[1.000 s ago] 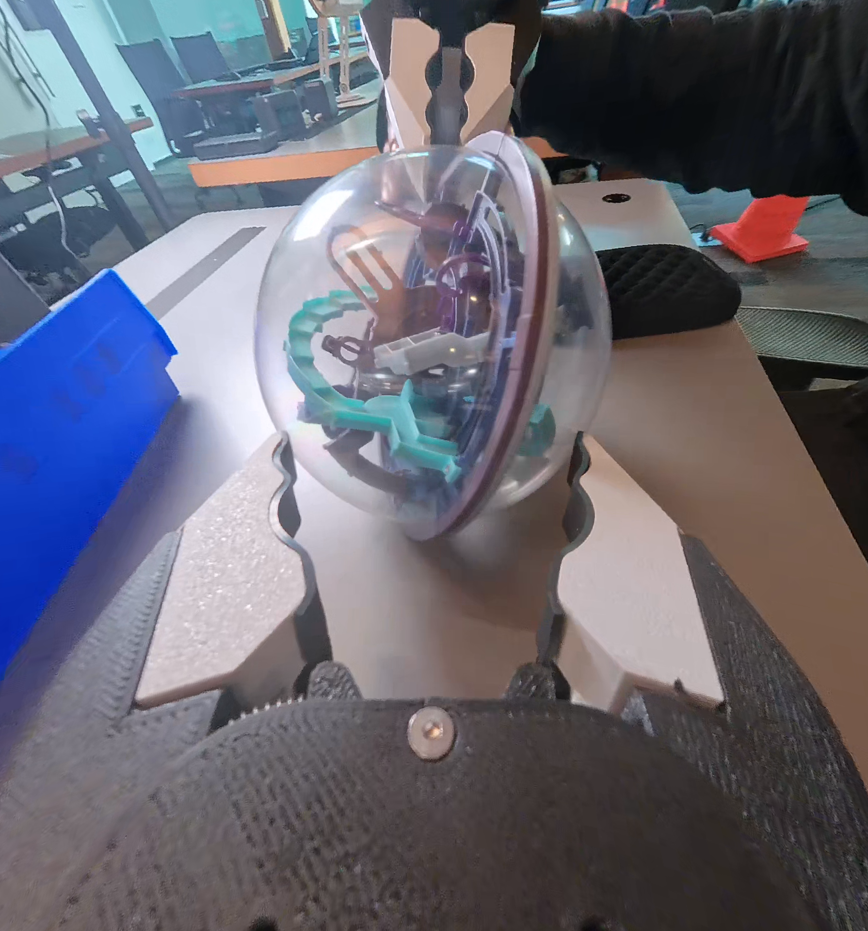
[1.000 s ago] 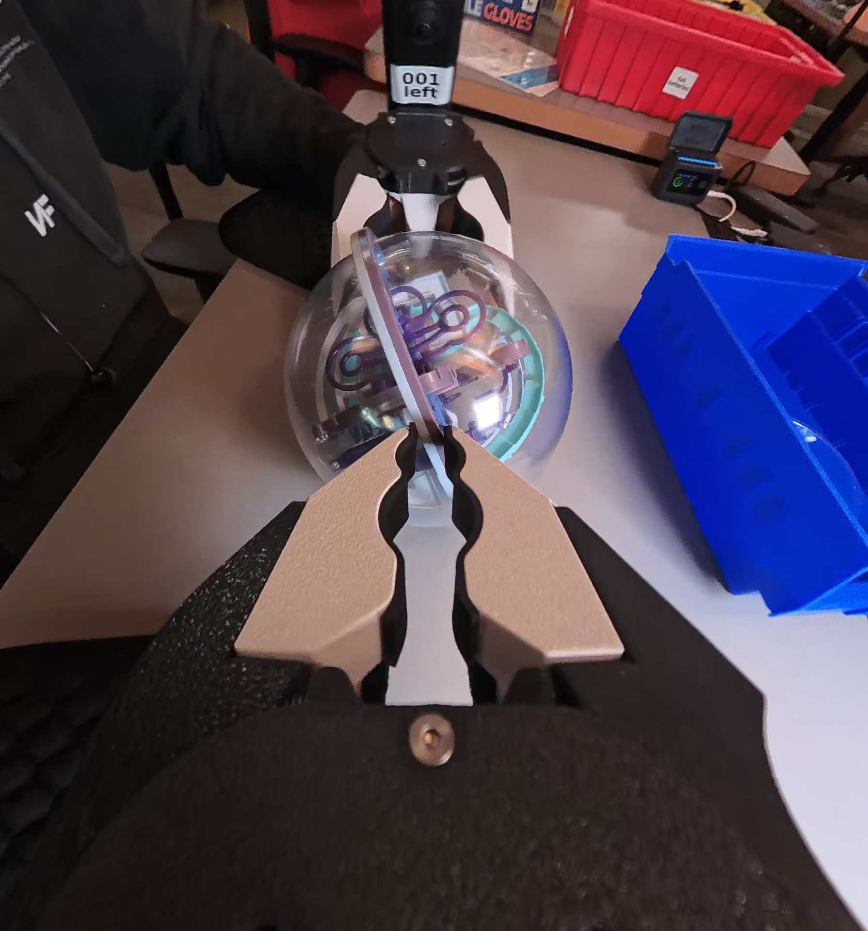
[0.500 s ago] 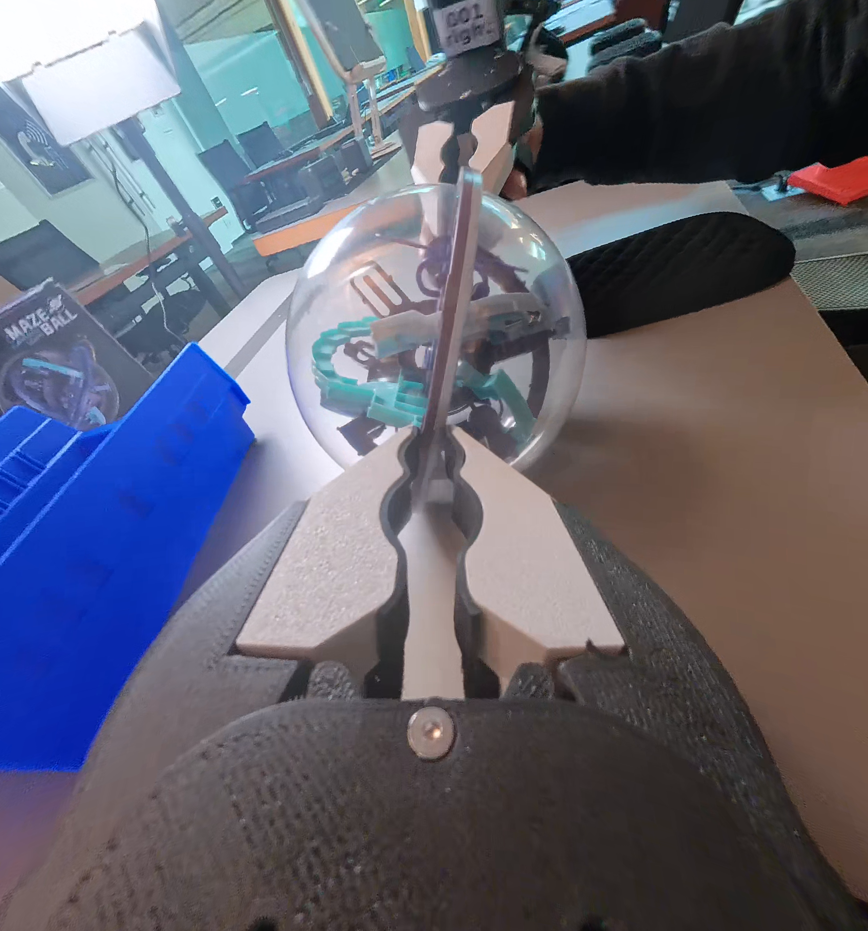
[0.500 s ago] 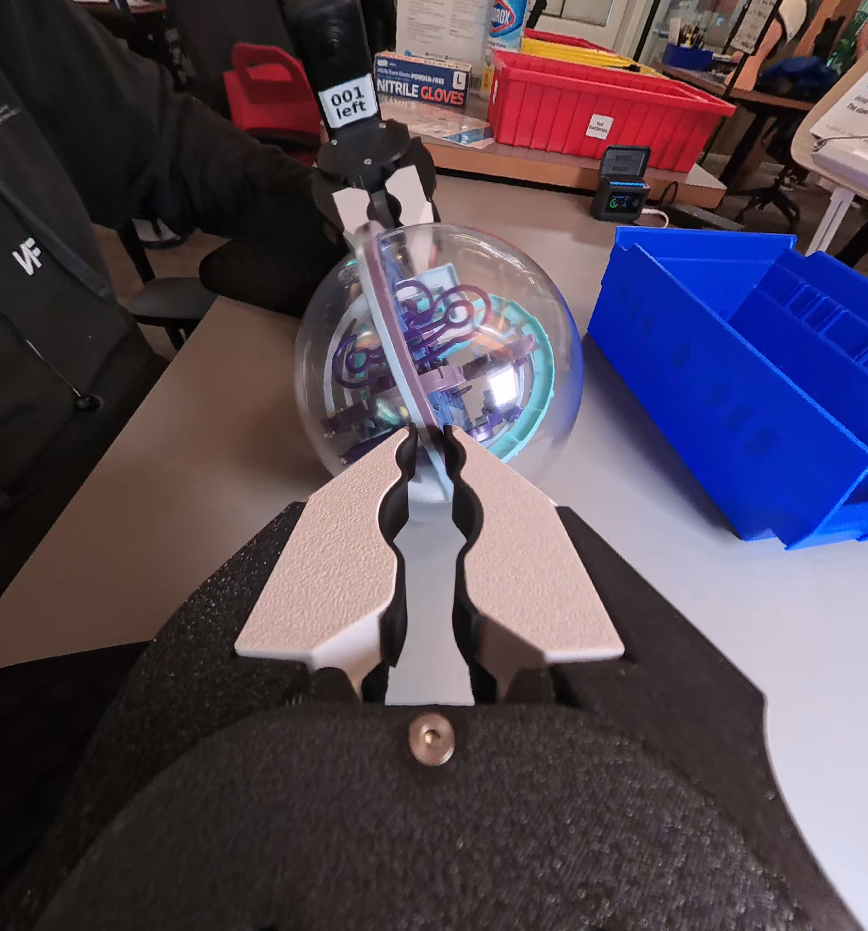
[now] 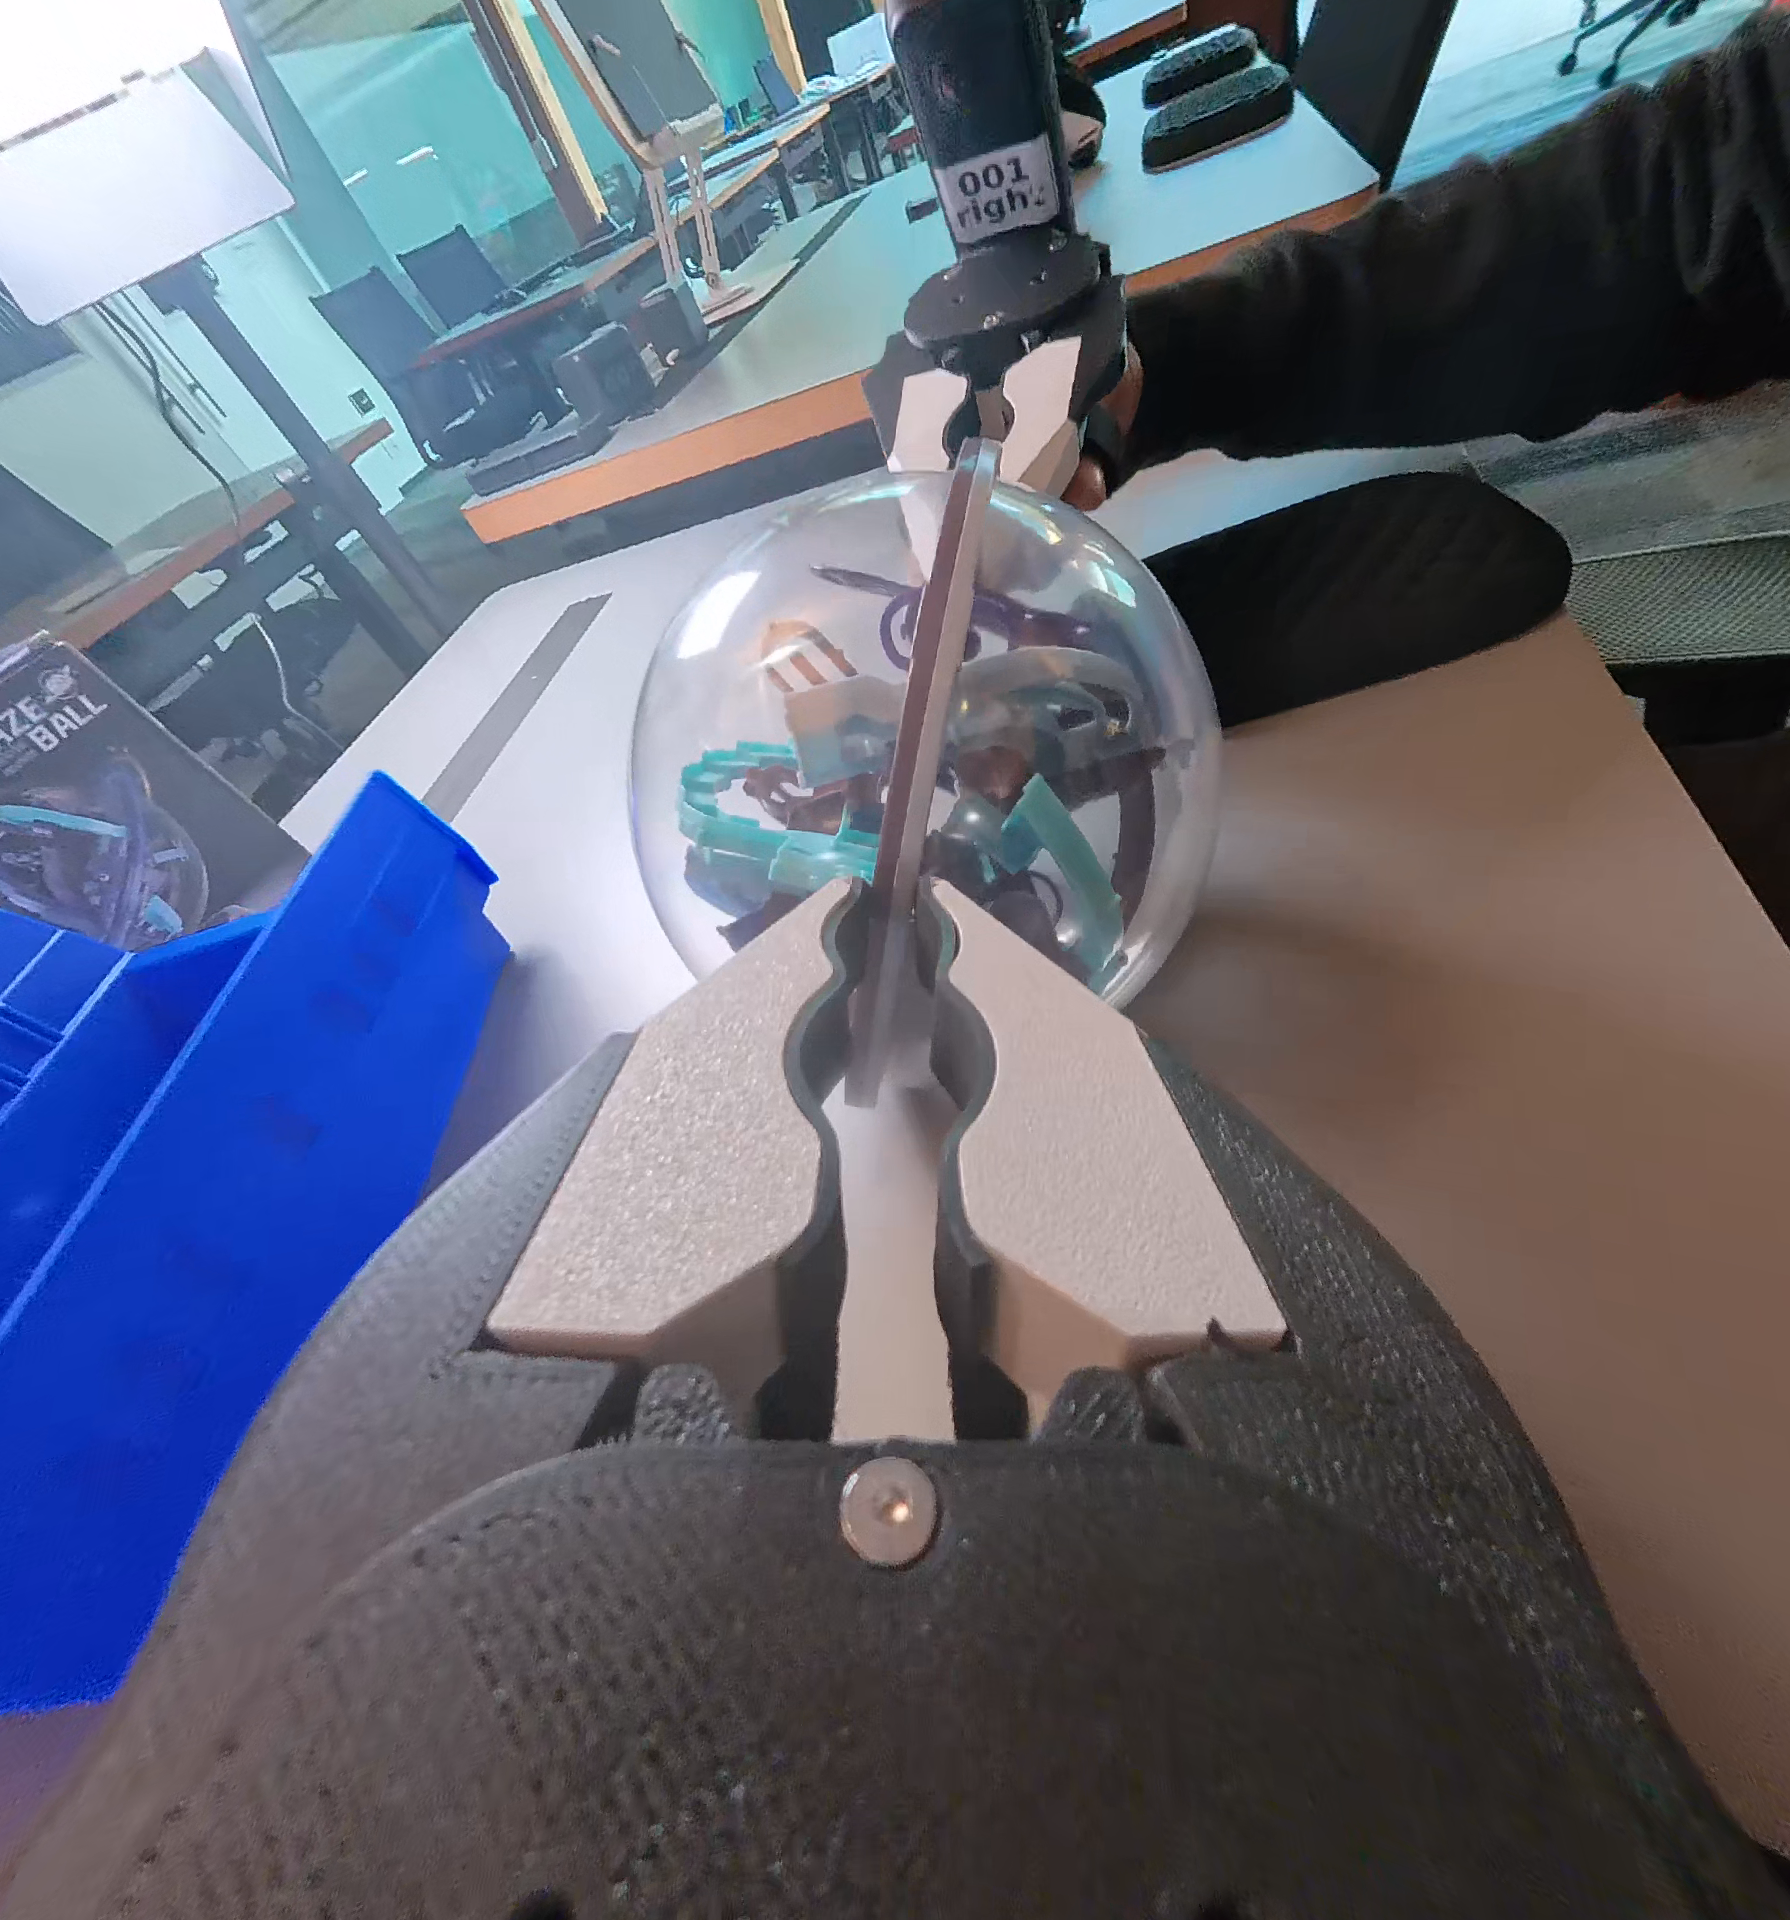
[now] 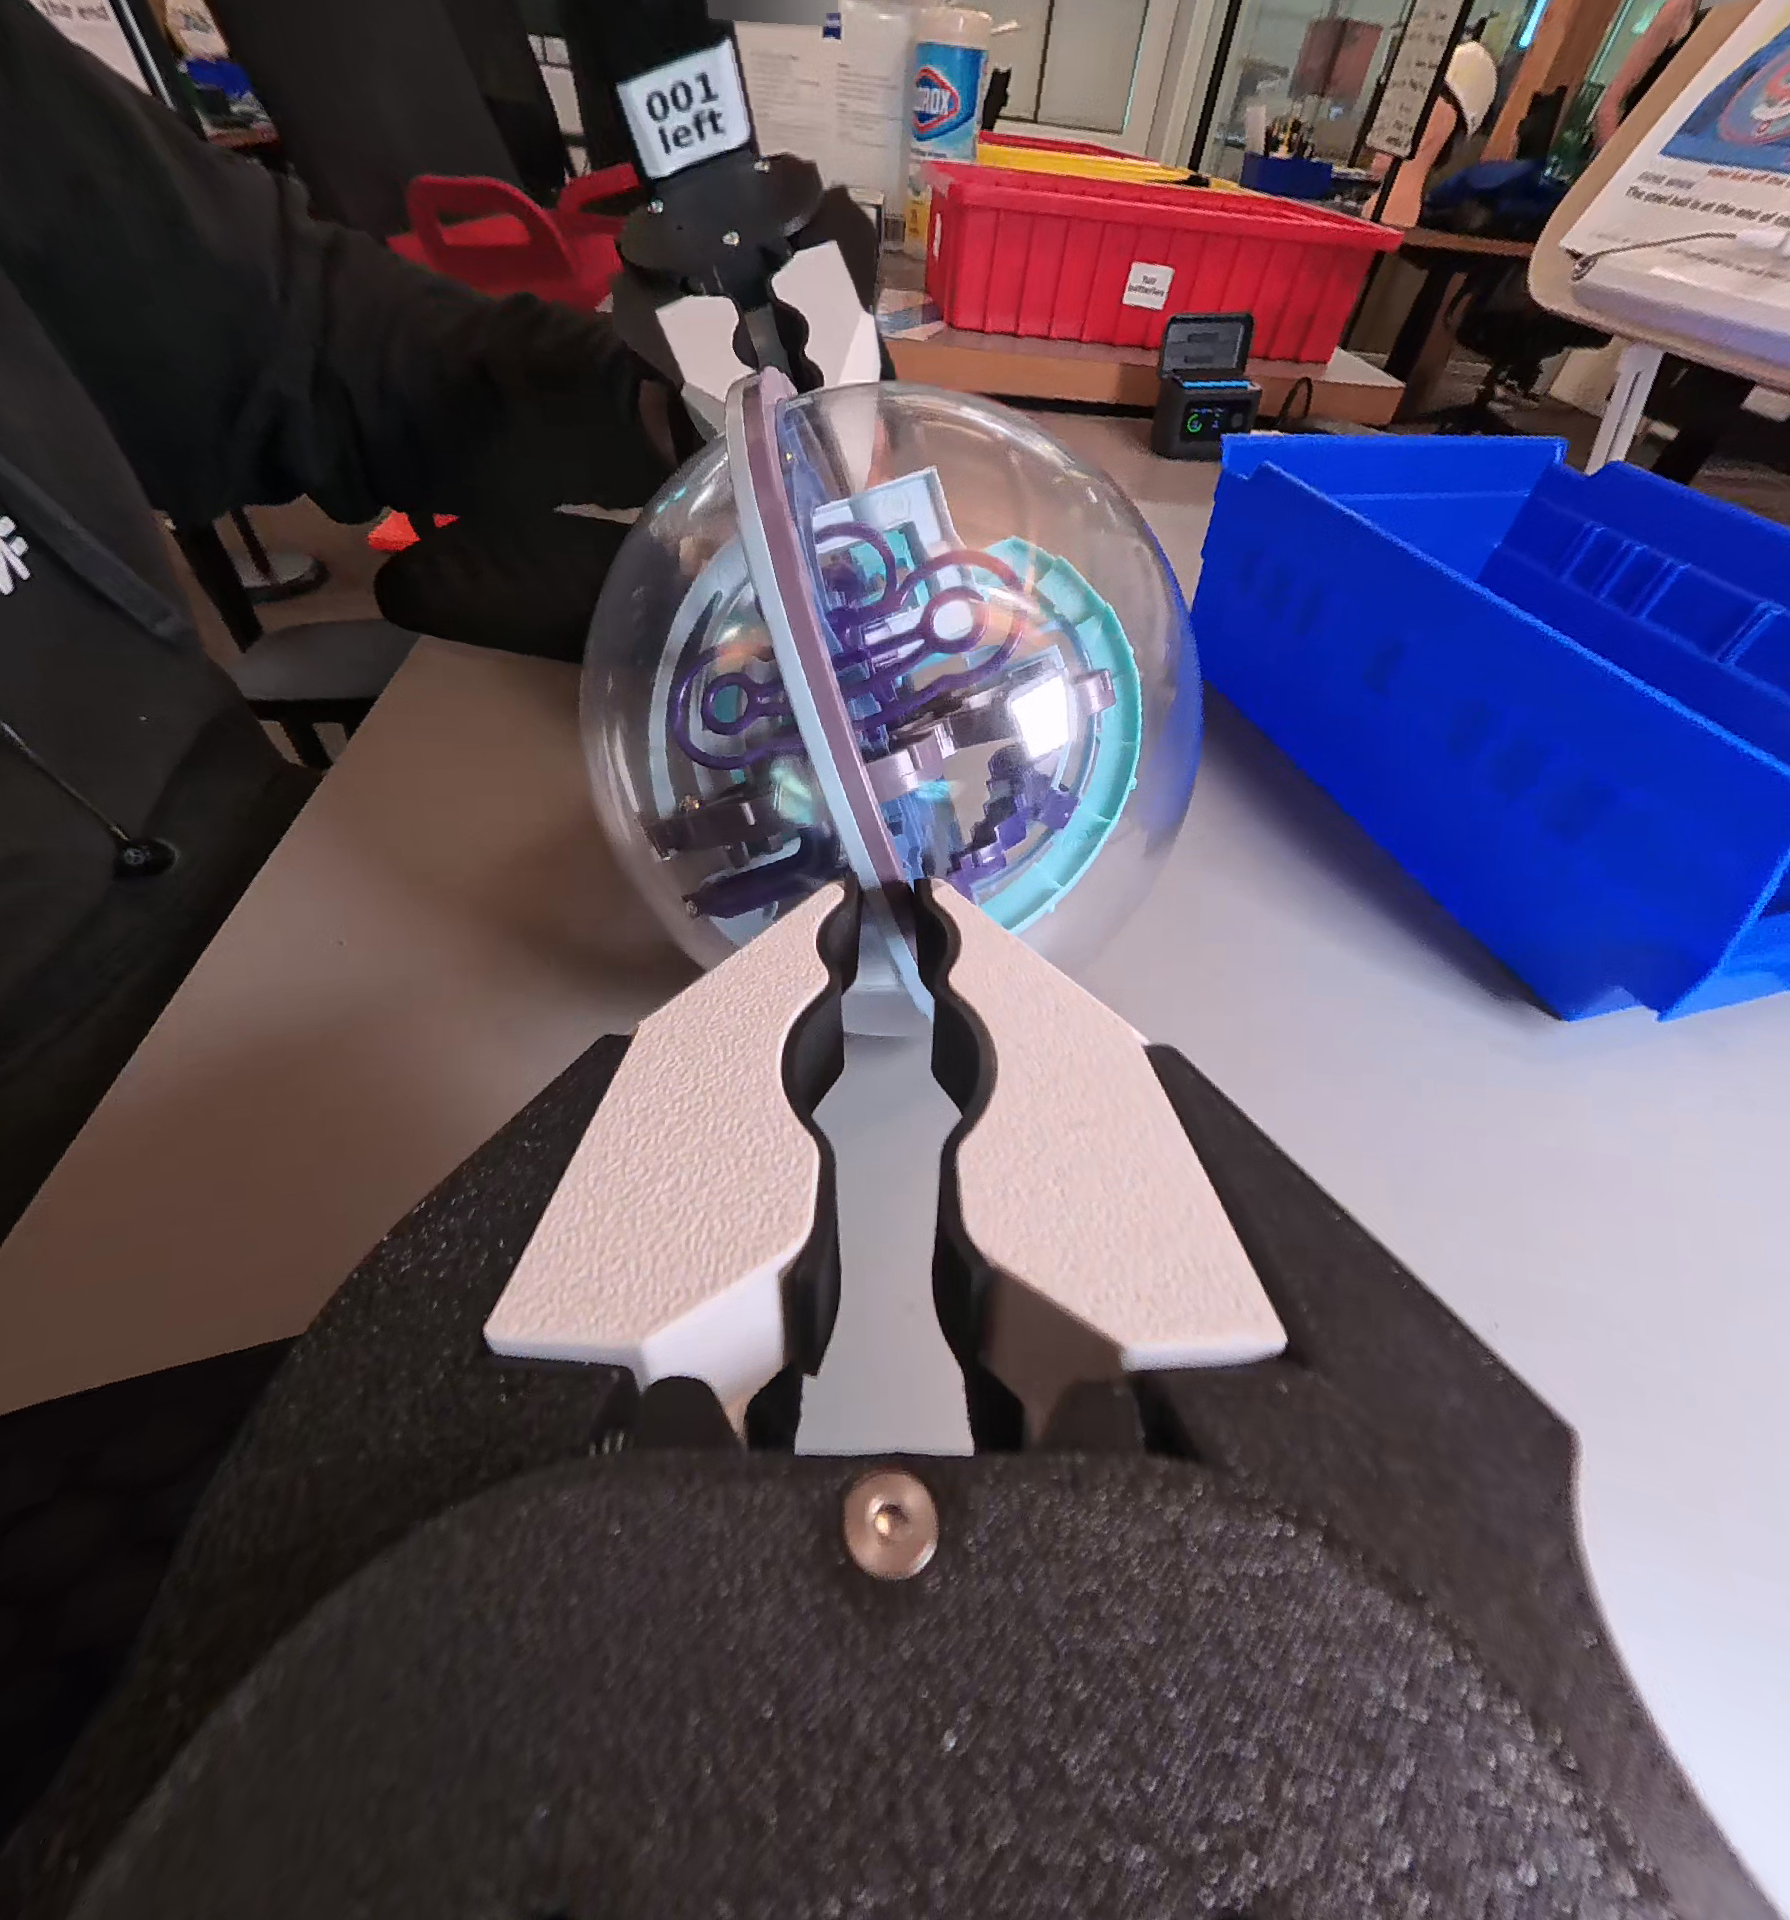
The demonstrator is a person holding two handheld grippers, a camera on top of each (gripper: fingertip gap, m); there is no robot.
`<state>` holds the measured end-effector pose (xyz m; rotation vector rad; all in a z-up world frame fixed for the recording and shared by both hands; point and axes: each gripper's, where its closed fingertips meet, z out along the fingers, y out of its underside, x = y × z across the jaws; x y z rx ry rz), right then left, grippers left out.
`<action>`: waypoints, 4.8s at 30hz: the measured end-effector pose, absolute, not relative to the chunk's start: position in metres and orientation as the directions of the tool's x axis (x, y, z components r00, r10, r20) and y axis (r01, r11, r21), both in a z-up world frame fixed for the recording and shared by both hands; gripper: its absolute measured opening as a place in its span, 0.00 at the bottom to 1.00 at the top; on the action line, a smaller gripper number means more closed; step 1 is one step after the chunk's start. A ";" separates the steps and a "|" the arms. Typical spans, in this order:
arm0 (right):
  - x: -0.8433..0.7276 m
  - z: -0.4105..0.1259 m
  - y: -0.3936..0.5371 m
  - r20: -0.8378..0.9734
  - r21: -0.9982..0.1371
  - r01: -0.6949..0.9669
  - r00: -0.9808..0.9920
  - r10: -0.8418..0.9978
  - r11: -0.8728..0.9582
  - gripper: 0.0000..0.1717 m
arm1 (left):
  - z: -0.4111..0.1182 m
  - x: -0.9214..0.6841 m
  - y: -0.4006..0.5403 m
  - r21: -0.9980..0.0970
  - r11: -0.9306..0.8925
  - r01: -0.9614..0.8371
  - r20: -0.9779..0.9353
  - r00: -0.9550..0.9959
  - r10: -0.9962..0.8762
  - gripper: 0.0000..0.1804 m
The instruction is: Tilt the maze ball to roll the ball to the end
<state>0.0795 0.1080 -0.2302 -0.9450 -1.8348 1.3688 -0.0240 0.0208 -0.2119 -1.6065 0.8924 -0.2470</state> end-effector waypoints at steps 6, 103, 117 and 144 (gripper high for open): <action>0.081 -0.243 0.107 0.032 -0.975 0.175 -0.504 0.863 0.139 0.05 | -0.199 -0.022 0.028 -0.923 -0.013 -0.385 -0.271 0.674 -0.687 0.03; 0.060 -0.184 0.123 -0.005 -0.800 0.454 -0.658 0.753 0.393 0.03 | -0.164 -0.002 0.075 -0.978 -0.043 -0.205 -0.115 0.696 -0.709 0.08; 0.080 -0.201 0.145 -0.052 -0.906 0.370 -0.579 0.814 0.205 0.03 | -0.227 -0.025 0.061 -0.988 -0.138 -0.068 0.064 0.637 -0.768 0.15; 0.086 -0.237 0.133 -0.145 -0.945 0.326 -0.517 0.844 0.037 0.03 | -0.198 -0.034 0.068 -0.984 -0.170 -0.056 0.103 0.597 -0.795 0.03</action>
